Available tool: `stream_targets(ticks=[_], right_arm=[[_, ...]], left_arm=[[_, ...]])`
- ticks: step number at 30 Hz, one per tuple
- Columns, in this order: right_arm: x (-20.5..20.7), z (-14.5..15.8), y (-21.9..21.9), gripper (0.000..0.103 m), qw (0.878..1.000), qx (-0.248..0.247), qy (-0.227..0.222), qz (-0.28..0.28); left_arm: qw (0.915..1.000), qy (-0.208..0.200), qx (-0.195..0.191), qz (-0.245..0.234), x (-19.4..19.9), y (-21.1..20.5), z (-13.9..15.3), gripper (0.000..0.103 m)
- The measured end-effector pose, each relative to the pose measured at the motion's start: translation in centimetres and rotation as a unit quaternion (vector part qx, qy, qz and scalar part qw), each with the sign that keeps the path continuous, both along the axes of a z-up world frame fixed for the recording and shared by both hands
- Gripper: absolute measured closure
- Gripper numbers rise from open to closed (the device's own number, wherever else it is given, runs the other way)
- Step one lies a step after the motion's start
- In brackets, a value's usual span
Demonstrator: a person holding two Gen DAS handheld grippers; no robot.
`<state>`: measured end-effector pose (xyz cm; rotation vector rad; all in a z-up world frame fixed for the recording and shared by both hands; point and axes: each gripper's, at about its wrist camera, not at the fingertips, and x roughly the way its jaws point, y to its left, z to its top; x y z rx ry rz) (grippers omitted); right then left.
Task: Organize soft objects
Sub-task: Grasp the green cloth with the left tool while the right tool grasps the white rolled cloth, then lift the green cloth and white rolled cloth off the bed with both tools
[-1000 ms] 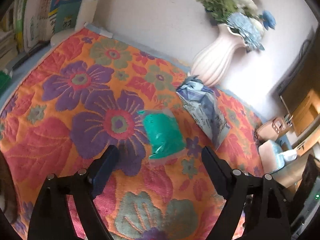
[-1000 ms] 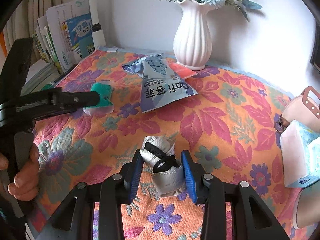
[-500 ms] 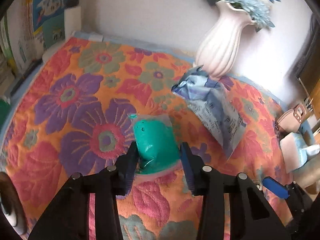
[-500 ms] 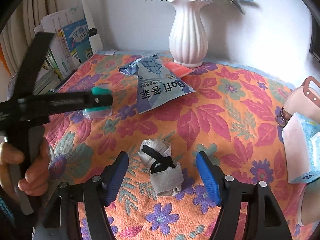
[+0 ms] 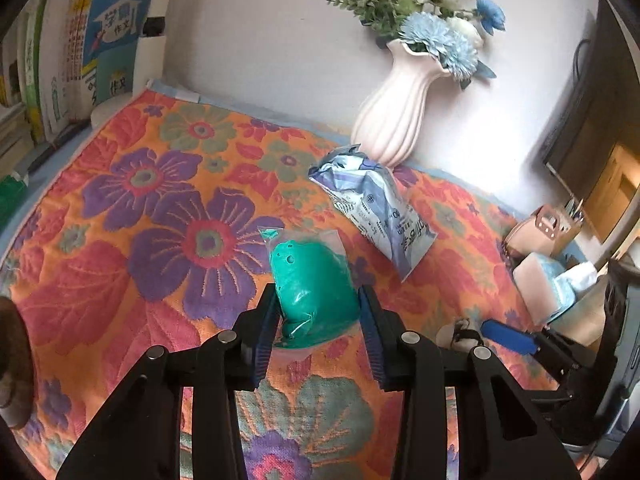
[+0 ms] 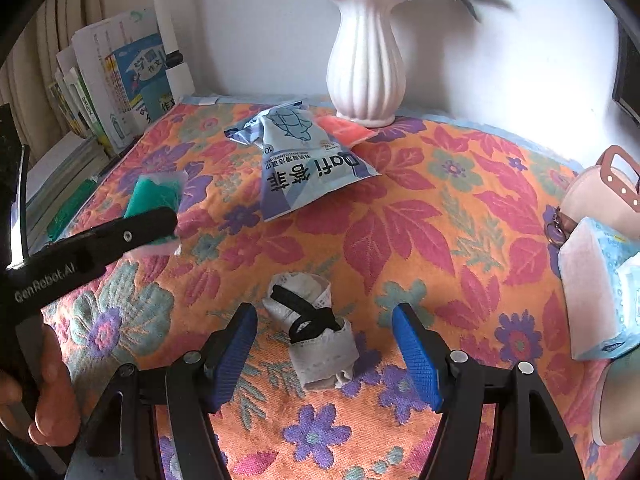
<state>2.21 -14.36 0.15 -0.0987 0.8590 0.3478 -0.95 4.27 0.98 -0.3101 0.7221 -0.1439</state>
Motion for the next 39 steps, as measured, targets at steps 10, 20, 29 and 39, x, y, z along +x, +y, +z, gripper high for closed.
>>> stream_targets(ticks=[10,20,29,39], right_arm=[[-0.1,-0.4,0.8,0.053,1.0,-0.028,0.002,0.005],[-0.7,0.6,-0.8,0.075,0.999,-0.003,-0.032,-0.037],[0.5,-0.2,-0.9,0.075,0.999,-0.007,0.0,-0.048],[0.9,-0.3,-0.9,0.045,0.999,-0.007,0.006,-0.046]], left_arm=[[0.9994,-0.005,0.033,-0.01,-0.3,-1.1,0.2,0.067],[0.9991,-0.008,0.038,-0.015,-0.4,-1.3,0.3,0.067],[0.999,-0.002,0.039,-0.019,-0.2,-1.3,0.1,0.067],[0.9995,0.011,0.03,-0.01,0.1,-0.8,-0.1,0.066]])
